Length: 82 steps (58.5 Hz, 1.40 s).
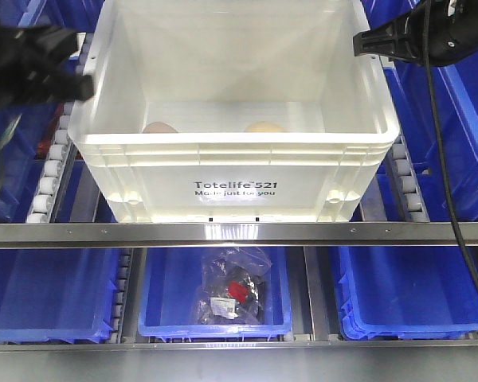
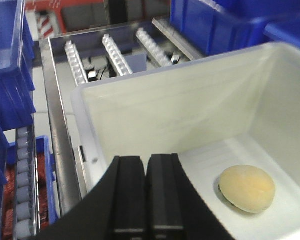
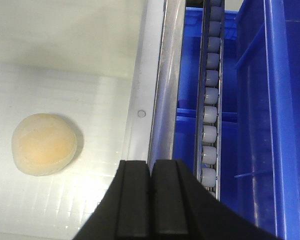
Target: Place moving items into box and shelve
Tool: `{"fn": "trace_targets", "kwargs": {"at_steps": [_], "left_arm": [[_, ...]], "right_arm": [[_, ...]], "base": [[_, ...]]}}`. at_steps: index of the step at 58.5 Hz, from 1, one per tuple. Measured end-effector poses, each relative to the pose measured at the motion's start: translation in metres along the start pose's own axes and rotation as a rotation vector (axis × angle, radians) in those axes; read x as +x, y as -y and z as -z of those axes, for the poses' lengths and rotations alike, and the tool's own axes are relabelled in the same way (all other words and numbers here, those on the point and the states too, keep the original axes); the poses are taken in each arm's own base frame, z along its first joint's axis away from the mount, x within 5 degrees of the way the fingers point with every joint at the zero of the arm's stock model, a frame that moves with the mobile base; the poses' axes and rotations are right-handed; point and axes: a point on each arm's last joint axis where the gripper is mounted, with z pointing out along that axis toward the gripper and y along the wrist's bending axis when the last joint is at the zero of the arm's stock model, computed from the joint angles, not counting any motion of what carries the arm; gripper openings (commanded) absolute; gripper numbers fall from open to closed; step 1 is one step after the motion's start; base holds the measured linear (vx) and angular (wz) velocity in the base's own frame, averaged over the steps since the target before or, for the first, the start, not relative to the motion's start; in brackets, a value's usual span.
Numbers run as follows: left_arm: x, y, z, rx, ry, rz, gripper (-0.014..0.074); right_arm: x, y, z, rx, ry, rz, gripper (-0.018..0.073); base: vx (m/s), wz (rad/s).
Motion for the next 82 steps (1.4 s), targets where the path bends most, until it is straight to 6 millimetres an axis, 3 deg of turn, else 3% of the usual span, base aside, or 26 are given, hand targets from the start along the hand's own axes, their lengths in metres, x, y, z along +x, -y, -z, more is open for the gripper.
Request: {"fn": "trace_targets", "kwargs": {"at_steps": [10, 26, 53, 65, 73, 82], "left_arm": [[0.034, -0.019, 0.035, -0.081, 0.004, 0.087, -0.0006], [0.063, -0.030, 0.085, -0.234, -0.034, 0.283, -0.0006], [0.147, -0.020, 0.119, -0.238, -0.029, 0.642, -0.0006], [0.169, -0.016, 0.130, -0.203, 0.077, 0.577, -0.0006], [0.191, -0.016, 0.132, -0.230, 0.063, 0.694, -0.0006], [0.190, -0.015, 0.137, -0.217, 0.114, 0.708, -0.0006]], "right_arm": [[0.000, 0.000, 0.000, 0.000, 0.000, 0.000, -0.0008], [0.000, 0.000, 0.000, 0.000, 0.000, 0.000, -0.0008], [0.000, 0.000, 0.000, 0.000, -0.001, 0.000, -0.0008], [0.000, 0.000, 0.000, 0.000, -0.001, 0.000, -0.0008], [0.000, 0.000, 0.000, 0.002, -0.005, 0.000, -0.0008], [0.001, 0.000, 0.000, 0.002, -0.008, 0.000, -0.0008]], "base": [[0.00, 0.00], [0.00, 0.00], [0.00, 0.00], [0.00, 0.00], [0.00, 0.00], [0.00, 0.00]]}}
